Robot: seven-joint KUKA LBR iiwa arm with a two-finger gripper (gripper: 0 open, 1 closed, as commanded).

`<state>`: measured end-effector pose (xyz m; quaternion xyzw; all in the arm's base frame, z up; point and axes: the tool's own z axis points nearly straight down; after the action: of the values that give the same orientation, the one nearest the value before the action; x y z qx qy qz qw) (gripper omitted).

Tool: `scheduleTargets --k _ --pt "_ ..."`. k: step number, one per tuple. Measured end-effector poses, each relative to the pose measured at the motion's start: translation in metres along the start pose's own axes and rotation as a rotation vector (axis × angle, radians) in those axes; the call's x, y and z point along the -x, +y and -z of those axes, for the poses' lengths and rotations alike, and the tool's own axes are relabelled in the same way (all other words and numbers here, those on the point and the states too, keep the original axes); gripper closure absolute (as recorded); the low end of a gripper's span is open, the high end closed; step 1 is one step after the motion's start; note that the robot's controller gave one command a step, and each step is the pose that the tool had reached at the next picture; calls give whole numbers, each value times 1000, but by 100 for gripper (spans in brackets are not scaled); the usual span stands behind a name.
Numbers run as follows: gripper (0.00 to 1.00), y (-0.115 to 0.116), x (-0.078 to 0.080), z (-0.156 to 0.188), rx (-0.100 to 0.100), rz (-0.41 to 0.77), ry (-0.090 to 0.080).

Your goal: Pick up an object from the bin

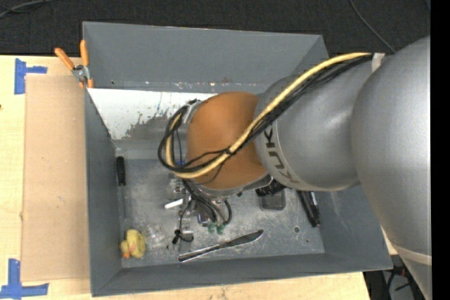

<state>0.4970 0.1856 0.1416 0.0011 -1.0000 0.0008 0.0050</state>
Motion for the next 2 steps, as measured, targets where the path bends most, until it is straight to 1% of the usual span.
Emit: scheduleTargets --k 1,2 --pt "0 -1 2 3 2 -5 -7" --pt "0 -55 76 -63 1 252 -13"
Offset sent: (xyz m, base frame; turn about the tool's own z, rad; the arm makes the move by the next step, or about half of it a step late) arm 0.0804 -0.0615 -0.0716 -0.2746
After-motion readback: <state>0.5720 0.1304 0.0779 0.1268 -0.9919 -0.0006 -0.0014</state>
